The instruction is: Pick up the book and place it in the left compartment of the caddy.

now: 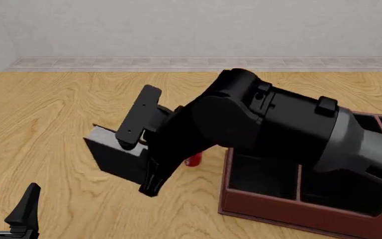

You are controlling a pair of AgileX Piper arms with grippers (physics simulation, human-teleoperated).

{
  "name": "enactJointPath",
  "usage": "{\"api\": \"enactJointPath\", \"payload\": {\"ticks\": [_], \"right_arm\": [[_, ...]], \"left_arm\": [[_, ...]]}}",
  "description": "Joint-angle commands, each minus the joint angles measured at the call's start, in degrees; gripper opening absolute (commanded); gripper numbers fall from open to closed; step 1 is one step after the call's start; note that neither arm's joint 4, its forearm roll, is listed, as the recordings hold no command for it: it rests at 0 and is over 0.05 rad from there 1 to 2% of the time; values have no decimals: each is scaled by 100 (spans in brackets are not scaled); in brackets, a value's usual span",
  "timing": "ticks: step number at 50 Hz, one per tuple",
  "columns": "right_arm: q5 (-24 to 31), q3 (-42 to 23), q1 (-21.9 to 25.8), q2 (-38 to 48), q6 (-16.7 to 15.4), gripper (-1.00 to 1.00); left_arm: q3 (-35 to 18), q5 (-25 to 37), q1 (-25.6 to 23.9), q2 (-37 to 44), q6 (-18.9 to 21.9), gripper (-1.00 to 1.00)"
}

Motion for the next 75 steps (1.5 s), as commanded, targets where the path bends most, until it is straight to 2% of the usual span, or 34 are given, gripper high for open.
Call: {"api": "enactJointPath", "payload": {"ticks": [1,3,4,5,6,14,17,21,25,29,30,34,38,43,46,53,56,72,75], "right_arm": [[136,-19,-178,-305,1006,-100],[180,-44,-417,-410,1217,-100],[199,-63,-306,-436,1458,-100],[199,-63,-306,-436,1459,-100],[194,-104,-189,-489,1677,-100],[442,-292,-308,-706,1976,-100],[480,-247,-268,-813,2148,-100],[525,-210,-287,-911,2170,-100],[577,-96,-295,-1118,2388,-100],[627,-21,-318,-1249,2458,-100],[621,15,-290,-1332,2597,-100],[658,90,-294,-1547,2805,-100],[781,121,-404,-1744,2898,-100],[892,134,-553,-1903,2850,-100],[919,153,-493,-2023,3062,-100],[1142,127,-623,-2259,3108,-100],[1203,195,-701,-2446,3275,-100],[1589,490,-1024,-3171,3548,-100],[1642,521,-1039,-3286,3683,-100]], "left_arm": [[10,-9,1,-3,4,100],[10,-9,1,-3,4,100],[10,-9,2,-3,3,100],[10,-9,2,-3,3,100],[10,-9,0,-3,5,100],[10,-9,1,-3,4,100],[10,-9,1,-3,3,100],[10,-10,0,-4,3,100],[10,-10,1,-4,4,100],[10,-9,1,-3,4,100],[10,-9,0,-3,3,100],[10,-9,0,-3,3,100],[10,-9,0,-3,4,100],[10,-9,0,-3,4,100],[10,-9,1,-3,4,100],[10,-9,2,-3,4,100],[10,-9,1,-3,4,100],[10,-9,1,-3,2,100],[10,-9,1,-2,4,100]]}}
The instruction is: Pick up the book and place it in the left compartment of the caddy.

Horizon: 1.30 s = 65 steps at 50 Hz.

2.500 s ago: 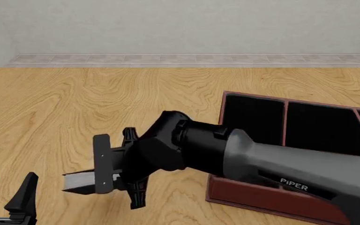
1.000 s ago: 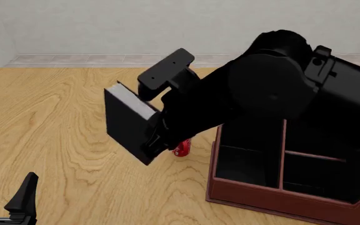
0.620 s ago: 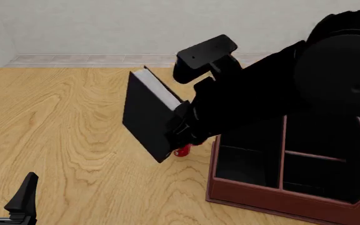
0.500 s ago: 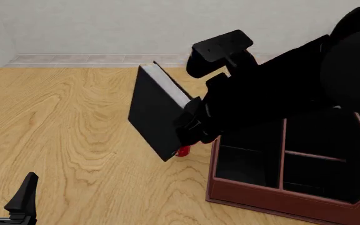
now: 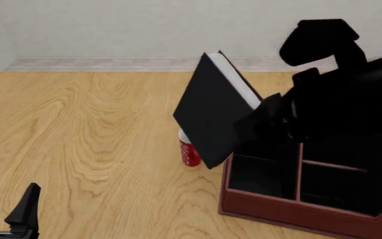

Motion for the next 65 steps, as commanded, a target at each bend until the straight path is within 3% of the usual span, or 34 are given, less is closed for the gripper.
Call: {"api": "enactJointPath", "payload": {"ticks": [1,11,14,34,65], "right_arm": [[253,89,-164,-511,400,-100],[290,425,-385,-883,530,-100],[292,471,-395,-971,710,-100],[294,1116,-973,-1482,907,-100],[294,1497,-1897,-1494,630,-100]], "left_arm": [[10,-9,1,-2,4,100],[10,-9,1,-3,5,100],[10,-9,2,-3,4,100],[10,-9,1,-3,3,100],[10,-9,2,-3,3,100]]}}
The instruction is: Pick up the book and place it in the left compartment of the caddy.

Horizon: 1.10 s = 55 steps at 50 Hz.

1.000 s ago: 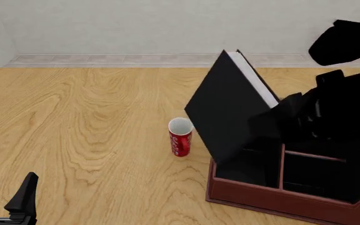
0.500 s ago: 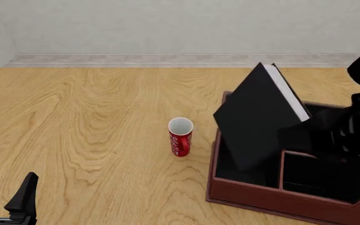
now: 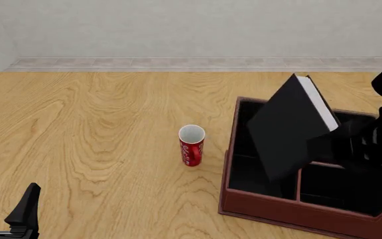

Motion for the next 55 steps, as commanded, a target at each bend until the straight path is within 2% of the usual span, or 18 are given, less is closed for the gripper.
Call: {"api": "enactJointPath", "payload": {"ticks": [1,20,34,55], "right_arm": [[0,81,-278,-20,32,-100],[0,25,-582,160,-56,-100],[0,30,-648,272,-84,-100],[-1,104,-554,396,62,-100]], "left_arm": [[10,-9,1,-3,4,100],[10,-9,1,-3,4,100],[10,-9,1,-3,5,100],[10,-9,3,-4,4,100]]}}
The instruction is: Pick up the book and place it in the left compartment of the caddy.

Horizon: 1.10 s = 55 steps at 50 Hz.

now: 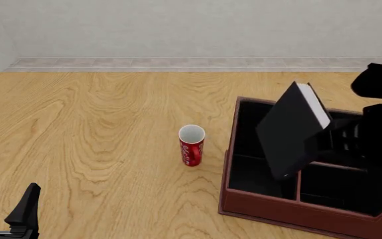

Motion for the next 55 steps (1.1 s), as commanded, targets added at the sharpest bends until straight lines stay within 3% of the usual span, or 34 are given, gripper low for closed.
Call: {"api": "enactJointPath", "payload": {"ticks": [1,55], "right_arm": [[-1,-43,20,54,145,-100],[-259,-227,-97,598,207,-100]], "left_arm": [[10,-9,1,-3,3,100],[10,-9,2,-3,3,100]]}}
